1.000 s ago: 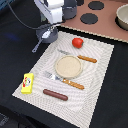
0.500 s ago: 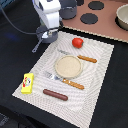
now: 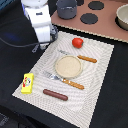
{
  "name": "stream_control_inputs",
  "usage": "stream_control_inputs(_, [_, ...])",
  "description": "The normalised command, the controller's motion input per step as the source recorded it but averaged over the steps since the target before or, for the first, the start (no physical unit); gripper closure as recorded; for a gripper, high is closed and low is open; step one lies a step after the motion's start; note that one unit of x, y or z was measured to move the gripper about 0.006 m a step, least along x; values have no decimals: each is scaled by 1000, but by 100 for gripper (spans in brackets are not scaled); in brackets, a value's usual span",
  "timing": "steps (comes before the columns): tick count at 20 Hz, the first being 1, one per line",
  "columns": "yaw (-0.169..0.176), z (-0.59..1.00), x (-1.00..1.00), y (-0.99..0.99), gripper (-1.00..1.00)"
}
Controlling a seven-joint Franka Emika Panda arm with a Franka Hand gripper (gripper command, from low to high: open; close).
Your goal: Interact with the objects in diverse but meaningful ways.
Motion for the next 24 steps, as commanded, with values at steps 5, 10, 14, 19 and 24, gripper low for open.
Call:
stream_control_inputs(5, [-54, 25, 296, -603, -100])
stream_control_inputs(10, [-56, 94, 413, -573, -100])
stream_control_inputs(14, [-35, 294, 807, -451, -100])
stream_control_inputs(19, [-44, 413, 946, -391, -100])
stream_control_inputs(24, [-39, 453, 960, -361, -100])
